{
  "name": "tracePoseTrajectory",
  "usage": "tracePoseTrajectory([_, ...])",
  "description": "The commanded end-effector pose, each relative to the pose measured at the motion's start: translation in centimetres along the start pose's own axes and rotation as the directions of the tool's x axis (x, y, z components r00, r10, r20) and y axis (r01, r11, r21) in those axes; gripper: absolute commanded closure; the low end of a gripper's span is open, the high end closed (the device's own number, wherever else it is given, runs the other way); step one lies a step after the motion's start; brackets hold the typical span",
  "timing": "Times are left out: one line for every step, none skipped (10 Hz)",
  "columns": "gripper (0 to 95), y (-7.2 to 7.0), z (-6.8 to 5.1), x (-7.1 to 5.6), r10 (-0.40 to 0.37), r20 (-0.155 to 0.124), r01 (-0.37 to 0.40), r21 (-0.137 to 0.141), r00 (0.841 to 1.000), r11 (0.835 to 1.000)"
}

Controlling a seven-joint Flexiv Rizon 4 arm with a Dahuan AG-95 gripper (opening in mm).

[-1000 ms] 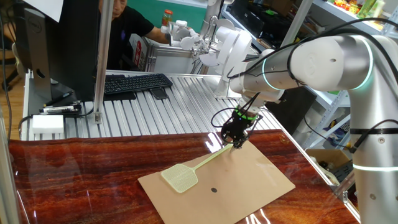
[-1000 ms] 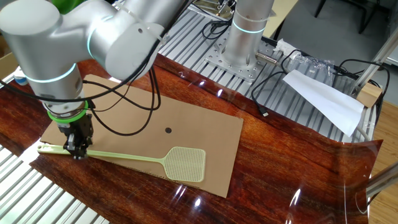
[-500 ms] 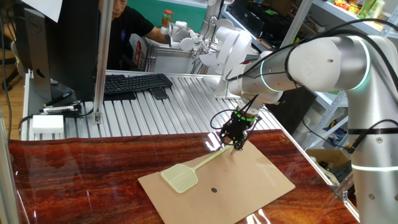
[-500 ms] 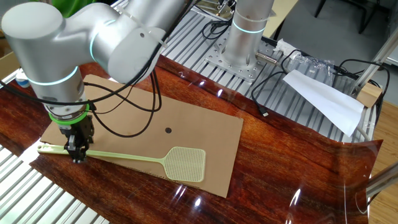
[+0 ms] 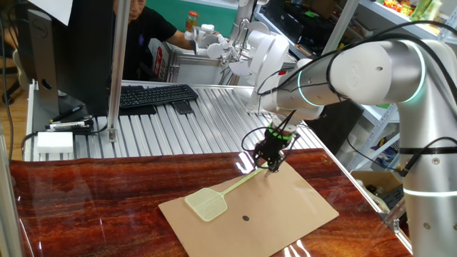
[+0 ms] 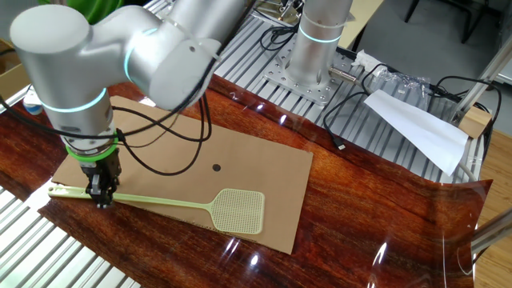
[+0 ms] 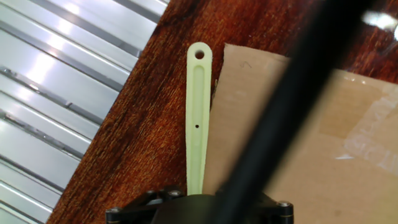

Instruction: Swat with a flyswatter

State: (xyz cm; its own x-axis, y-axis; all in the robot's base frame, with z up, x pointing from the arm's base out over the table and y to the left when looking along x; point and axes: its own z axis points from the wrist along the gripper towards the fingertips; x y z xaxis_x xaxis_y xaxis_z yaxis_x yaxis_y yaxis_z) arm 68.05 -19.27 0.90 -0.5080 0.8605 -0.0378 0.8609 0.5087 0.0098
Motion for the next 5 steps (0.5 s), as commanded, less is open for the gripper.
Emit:
tracePoseTrajectory([95.0, 0.05, -0.1, -0.05, -0.015, 0.009, 0.015, 0.004, 1.0, 1.0])
tracePoseTrajectory([95.0, 0.05, -0.1, -0.05, -0.015, 0.014, 0.015, 0.001, 1.0, 1.0])
tracePoseTrajectory([95.0, 0.05, 0.02, -0.04, -0.016, 0.019, 0.016, -0.001, 1.0, 1.0])
tracePoseTrajectory([95.0, 0.05, 0.0, -0.04, -0.017, 0.02, 0.017, -0.003, 1.0, 1.0])
tracePoseTrajectory([95.0, 0.06, -0.28, -0.1, -0.015, 0.017, 0.015, -0.004, 1.0, 1.0])
